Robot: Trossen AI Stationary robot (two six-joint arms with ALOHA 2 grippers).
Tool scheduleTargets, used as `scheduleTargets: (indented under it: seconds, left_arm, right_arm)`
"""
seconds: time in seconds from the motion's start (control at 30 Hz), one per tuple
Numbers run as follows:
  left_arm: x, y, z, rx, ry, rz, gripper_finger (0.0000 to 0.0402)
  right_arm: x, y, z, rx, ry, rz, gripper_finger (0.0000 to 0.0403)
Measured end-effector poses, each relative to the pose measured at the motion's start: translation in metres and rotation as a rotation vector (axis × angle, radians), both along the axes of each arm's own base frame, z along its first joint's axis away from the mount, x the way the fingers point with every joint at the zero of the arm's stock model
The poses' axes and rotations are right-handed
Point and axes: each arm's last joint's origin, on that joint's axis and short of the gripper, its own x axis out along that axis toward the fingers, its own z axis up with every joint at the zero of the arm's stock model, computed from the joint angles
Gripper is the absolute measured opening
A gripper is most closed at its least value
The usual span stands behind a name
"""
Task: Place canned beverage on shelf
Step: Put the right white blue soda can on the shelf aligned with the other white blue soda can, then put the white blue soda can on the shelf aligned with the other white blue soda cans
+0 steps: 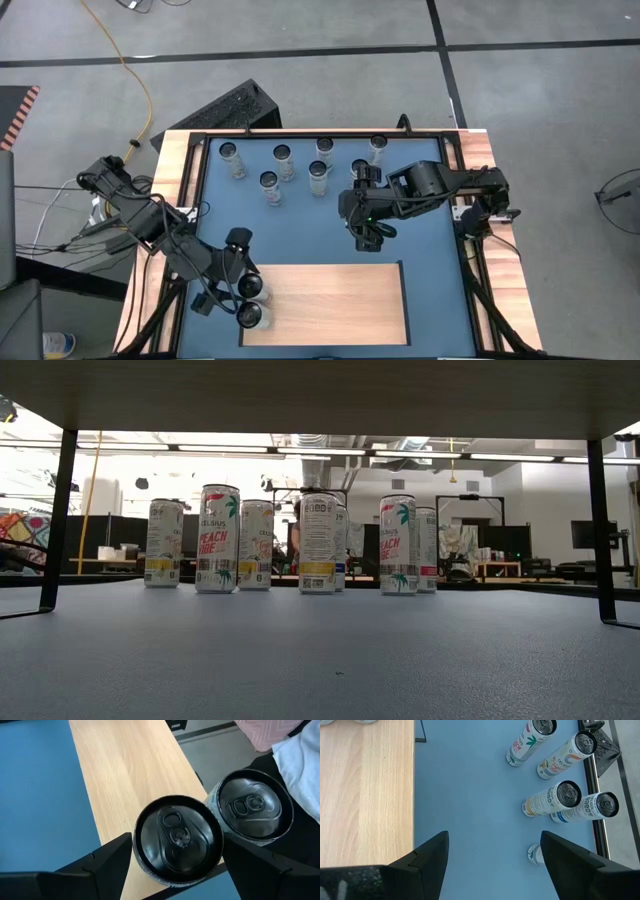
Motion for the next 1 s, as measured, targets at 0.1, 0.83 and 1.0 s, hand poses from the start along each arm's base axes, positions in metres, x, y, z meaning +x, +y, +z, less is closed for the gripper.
scheduleTargets:
  seconds: [0.1, 0.83, 1.0]
  left_arm:
    - [-0.003, 0.002, 0.002, -0.005, -0.005, 0.000, 0.0286]
    - [-0.066, 0.061, 0.030, 0.077, -0.124, 0.316, 0.0286]
    - [-0.068, 0.063, 0.032, 0.111, -0.147, 0.307, 0.0286]
  right_arm:
    - [0.000, 0.000, 0.000, 0.001, -0.002, 0.000, 0.0297]
    - [0.015, -0.031, 0.008, -0.229, -0.101, -0.015, 0.0297]
    - [0.011, -0.085, 0.004, -0.250, 0.003, -0.165, 0.0297]
